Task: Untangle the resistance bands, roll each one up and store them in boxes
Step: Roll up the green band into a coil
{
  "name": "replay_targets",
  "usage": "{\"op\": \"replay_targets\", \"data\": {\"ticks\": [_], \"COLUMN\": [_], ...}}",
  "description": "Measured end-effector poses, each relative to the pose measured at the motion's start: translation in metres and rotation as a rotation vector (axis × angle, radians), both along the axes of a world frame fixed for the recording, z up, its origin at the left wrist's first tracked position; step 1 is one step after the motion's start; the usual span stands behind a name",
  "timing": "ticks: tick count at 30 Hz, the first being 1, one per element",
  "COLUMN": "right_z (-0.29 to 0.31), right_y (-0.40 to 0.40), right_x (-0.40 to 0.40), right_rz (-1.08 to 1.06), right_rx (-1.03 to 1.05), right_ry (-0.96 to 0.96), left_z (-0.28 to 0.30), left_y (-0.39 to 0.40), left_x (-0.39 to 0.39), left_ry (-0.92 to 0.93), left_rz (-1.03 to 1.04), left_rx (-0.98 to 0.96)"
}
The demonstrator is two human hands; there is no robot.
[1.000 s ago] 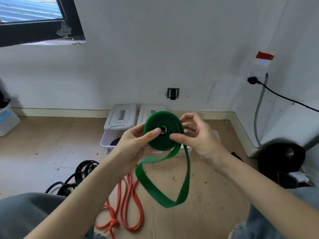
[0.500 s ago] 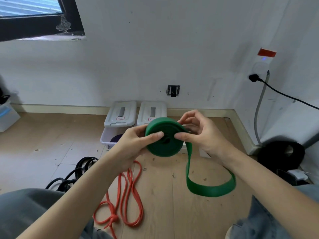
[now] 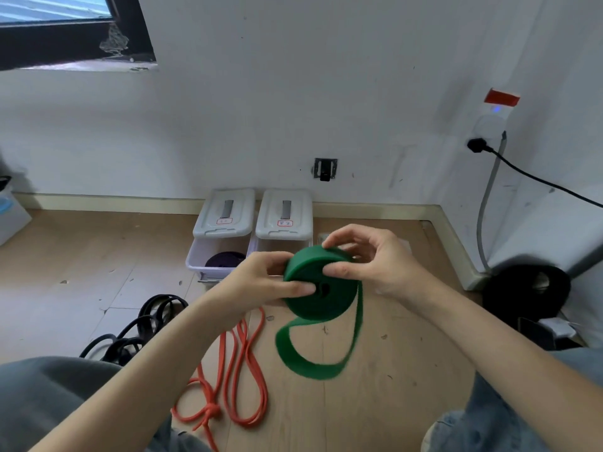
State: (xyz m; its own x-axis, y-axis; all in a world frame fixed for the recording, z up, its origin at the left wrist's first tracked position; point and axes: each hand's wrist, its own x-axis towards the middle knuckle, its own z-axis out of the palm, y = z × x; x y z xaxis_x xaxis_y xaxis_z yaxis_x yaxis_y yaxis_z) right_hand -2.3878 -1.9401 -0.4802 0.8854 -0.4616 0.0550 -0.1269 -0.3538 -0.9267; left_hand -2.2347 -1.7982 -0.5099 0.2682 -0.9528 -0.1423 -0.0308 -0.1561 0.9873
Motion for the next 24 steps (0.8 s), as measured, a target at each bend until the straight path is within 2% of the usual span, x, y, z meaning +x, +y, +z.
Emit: {"op": "replay_targets", "data": {"ticks": [3,6,9,14,16,18,21,22,24], "right_z": [0.0,-0.005,-0.003,0.003,0.001,0.001,-0.001,-0.002,-0.004], "right_y": [-0.006,-0.003,-0.003,-0.004,-0.002,-0.004,-0.006,-0.007,-0.007], "right_x": [0.001,0.002,0.001,-0.001,-0.002,-0.004,-0.005,-0.004,-0.002], "right_rz": [-0.081,-0.111,-0.099,-0.002,0.008,0.007,-0.019,-0.039,-0.069], "right_rx": [0.139,0.127,0.049,-0.19,-0.218,-0.071,0.222,0.269,0.227], "right_ry": [-0.034,-0.015,-0.003,0.043,0.047,0.017,-0.029,-0.036,-0.037], "left_z": [0.001,0.001,-0.002,0.002,0.0,0.0,-0.001,-0.001,-0.003], "left_y": [-0.001,-0.002,0.0,0.002,0.002,0.003,0.001,-0.001,-0.003], "left_x": [0.007,0.01,0.012,0.012,0.005,0.001,0.001,0.0,0.0], "left_ry": [0.338,0.468,0.427,0.092,0.006,0.054,0.237,0.295,0.38], "left_rz": [0.127,0.164,0.078,-0.053,-0.081,-0.053,-0.007,0.013,0.054], "left_rx": [-0.032,-0.044,0.016,0.02,-0.008,-0.058,-0.105,-0.111,-0.113]}}
